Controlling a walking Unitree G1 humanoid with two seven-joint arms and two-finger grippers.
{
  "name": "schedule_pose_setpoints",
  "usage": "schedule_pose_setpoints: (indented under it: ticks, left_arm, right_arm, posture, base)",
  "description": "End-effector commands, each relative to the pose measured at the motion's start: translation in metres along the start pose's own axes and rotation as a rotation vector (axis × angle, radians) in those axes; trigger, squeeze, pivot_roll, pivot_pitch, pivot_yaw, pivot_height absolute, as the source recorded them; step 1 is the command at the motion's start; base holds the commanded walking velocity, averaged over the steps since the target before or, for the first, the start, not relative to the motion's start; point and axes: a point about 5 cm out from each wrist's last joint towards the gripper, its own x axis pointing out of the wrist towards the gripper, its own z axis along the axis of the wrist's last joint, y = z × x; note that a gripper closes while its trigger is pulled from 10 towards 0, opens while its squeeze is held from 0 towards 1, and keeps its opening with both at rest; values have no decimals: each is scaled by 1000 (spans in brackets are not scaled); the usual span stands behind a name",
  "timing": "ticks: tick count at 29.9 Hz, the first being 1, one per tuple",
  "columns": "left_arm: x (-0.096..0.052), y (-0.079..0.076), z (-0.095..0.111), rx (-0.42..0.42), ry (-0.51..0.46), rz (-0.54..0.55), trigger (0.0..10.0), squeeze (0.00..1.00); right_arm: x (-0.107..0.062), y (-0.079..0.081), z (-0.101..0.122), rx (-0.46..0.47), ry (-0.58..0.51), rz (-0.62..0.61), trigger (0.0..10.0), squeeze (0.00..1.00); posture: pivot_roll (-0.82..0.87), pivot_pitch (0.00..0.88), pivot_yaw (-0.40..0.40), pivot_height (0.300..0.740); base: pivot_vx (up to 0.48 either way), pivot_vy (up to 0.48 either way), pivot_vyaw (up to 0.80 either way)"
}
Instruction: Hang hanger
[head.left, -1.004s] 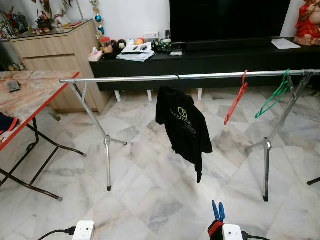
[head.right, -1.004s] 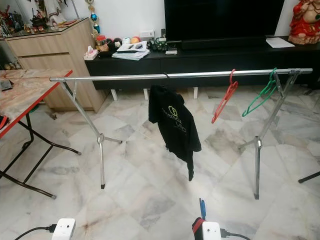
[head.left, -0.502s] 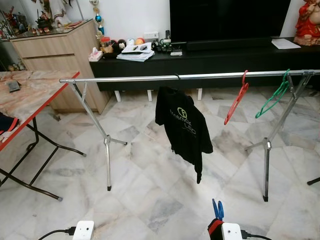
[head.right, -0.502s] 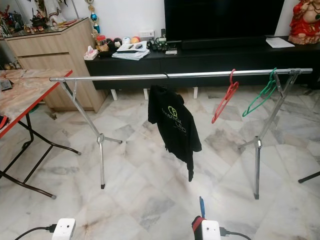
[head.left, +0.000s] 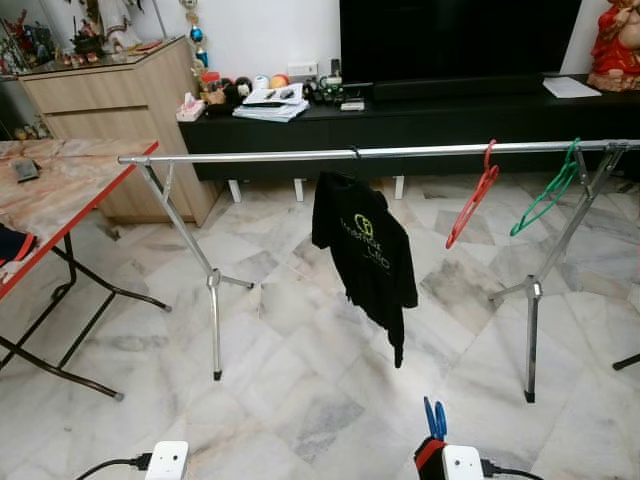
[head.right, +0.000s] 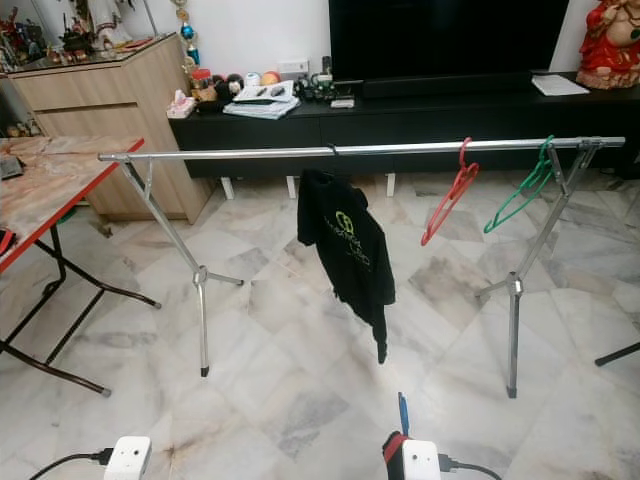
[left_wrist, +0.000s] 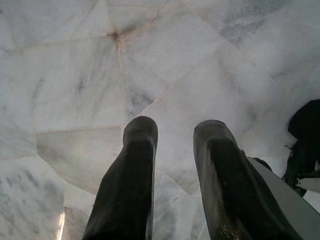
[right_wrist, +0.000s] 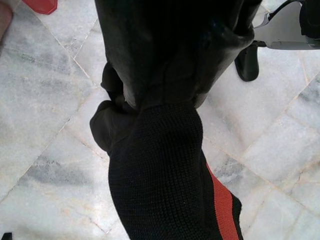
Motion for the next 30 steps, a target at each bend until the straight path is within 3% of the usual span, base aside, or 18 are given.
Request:
schedule_pose_setpoints:
  ticks: [1,30]
  left_arm:
    - [0,5,1,-2,7,13,10000,0]
    - [0,4,1,-3,9,10,10000,0]
  right_arm:
    - [0,13,3,26,-18,36,10000,0]
    - [0,11,2,28,-14,36,10000,0]
  posture:
    - [-67,14,102,740]
    - [-66,11,100,740]
  base:
    - [0,0,0]
    - [0,0,0]
